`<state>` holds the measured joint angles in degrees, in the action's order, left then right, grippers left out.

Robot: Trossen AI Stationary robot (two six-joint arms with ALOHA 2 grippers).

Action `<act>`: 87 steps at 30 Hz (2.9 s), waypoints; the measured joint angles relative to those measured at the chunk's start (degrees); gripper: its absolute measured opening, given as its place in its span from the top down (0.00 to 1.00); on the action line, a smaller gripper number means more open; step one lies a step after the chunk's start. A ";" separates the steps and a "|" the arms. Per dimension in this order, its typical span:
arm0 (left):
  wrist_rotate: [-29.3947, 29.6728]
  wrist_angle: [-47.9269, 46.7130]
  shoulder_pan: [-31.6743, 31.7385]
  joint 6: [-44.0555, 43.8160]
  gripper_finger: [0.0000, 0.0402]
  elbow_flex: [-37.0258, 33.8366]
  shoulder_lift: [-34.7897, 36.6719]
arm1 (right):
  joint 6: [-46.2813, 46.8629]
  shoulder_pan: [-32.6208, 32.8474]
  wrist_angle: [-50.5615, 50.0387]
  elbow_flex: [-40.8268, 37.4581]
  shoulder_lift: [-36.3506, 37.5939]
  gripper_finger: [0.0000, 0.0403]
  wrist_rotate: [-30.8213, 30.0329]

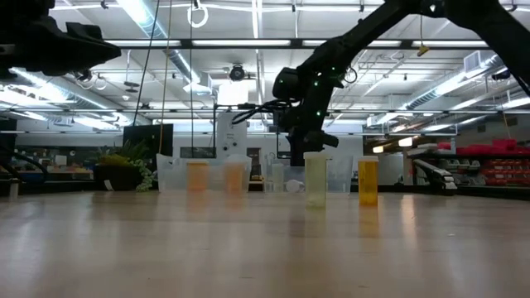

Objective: Pick and place medicine bottles into bin by pill shape (circle, oval)
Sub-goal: Put the small blue pill bottle into the right bin

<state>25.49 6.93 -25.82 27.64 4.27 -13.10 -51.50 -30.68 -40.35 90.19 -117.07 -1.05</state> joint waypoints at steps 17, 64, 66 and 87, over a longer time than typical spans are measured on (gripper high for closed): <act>-0.02 -0.02 0.00 0.00 0.85 0.00 0.00 | -4.45 0.09 -0.24 -0.07 -2.22 0.53 -1.03; -0.02 -0.02 -0.01 0.00 0.87 0.00 0.00 | 45.51 1.57 3.91 -3.78 0.93 0.47 6.42; 0.00 -0.02 0.00 0.00 0.87 0.00 0.00 | 45.39 1.51 4.25 -4.08 0.93 0.47 5.57; -0.02 -0.02 -0.02 0.00 0.87 0.00 0.00 | 42.77 0.85 7.64 -6.51 0.93 0.47 10.98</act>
<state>25.47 6.92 -25.85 27.64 4.27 -13.10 -8.73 -29.82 -32.71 83.68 -116.14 9.93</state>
